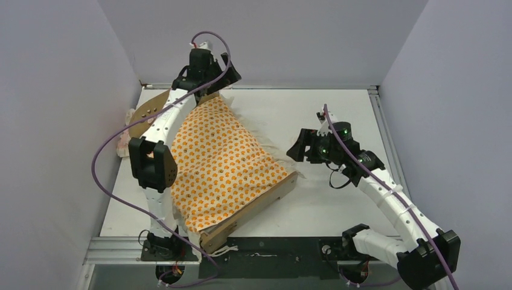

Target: Set up the pet bed

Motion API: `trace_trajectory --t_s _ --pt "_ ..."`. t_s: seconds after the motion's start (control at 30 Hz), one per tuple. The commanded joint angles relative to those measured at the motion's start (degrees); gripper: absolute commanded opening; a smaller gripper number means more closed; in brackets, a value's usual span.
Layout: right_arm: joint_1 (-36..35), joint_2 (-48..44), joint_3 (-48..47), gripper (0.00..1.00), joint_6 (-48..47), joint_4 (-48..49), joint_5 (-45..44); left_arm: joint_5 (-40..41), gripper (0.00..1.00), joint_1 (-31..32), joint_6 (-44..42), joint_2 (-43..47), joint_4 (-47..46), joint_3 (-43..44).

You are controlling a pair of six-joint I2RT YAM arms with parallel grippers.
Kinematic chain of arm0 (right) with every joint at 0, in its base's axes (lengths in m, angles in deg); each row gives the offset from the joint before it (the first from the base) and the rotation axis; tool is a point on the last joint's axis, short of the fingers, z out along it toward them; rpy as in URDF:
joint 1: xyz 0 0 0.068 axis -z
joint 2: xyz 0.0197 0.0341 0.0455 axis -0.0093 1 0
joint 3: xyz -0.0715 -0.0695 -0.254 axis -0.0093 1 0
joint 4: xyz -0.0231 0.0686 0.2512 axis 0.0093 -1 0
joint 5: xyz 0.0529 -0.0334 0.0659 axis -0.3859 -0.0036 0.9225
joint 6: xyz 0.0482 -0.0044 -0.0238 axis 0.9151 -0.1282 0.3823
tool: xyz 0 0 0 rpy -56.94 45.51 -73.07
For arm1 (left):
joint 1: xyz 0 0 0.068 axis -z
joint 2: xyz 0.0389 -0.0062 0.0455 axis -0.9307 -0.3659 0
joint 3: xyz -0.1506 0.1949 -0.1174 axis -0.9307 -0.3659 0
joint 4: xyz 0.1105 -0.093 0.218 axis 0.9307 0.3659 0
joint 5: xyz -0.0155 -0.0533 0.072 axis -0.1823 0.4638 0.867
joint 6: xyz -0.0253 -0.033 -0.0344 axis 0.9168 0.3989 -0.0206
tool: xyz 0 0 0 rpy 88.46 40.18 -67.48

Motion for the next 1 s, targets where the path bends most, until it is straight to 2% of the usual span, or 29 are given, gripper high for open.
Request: trace_trajectory --t_s 0.0,0.1,0.13,0.2,0.33,0.47,0.6,0.77,0.83,0.97 --pt "0.23 4.05 -8.15 0.76 -10.77 -1.47 -5.50 12.91 0.93 -1.20 -5.81 9.23 14.51 7.61" --pt "-0.10 7.37 -11.00 0.80 -13.14 0.52 -4.83 25.42 0.97 -1.34 -9.24 14.60 22.51 6.55" --pt "-0.28 8.65 -11.80 0.81 -13.47 1.02 -4.44 29.67 1.00 -1.81 -9.33 16.55 24.18 4.73" --pt "-0.75 10.01 -12.73 0.81 -13.49 2.27 -3.67 33.14 0.96 -5.24 -7.86 22.06 23.72 -2.60" --pt "-1.39 11.64 -12.54 0.81 -12.84 4.23 -1.73 24.20 0.96 -19.96 -1.52 35.29 13.32 -24.11" --pt "-2.05 12.13 -11.72 0.82 -12.81 4.74 -1.10 20.91 0.96 -30.00 0.91 44.24 6.13 -34.07" --pt "-2.16 12.61 -11.33 0.82 -12.74 5.10 0.61 21.08 0.96 -35.07 4.67 44.31 4.47 -36.82" --pt "-2.16 11.95 -11.22 0.82 -13.24 4.67 0.96 9.98 0.96 -41.57 16.99 42.07 -8.02 -47.17" --pt "-2.16 11.11 -10.58 0.82 -13.26 4.67 1.10 4.91 0.96 -42.00 19.73 39.76 -18.38 -51.42" --pt "-2.16 9.79 -9.27 0.82 -13.07 4.87 0.99 -0.23 0.96 -41.68 19.93 34.19 -22.45 -49.47"
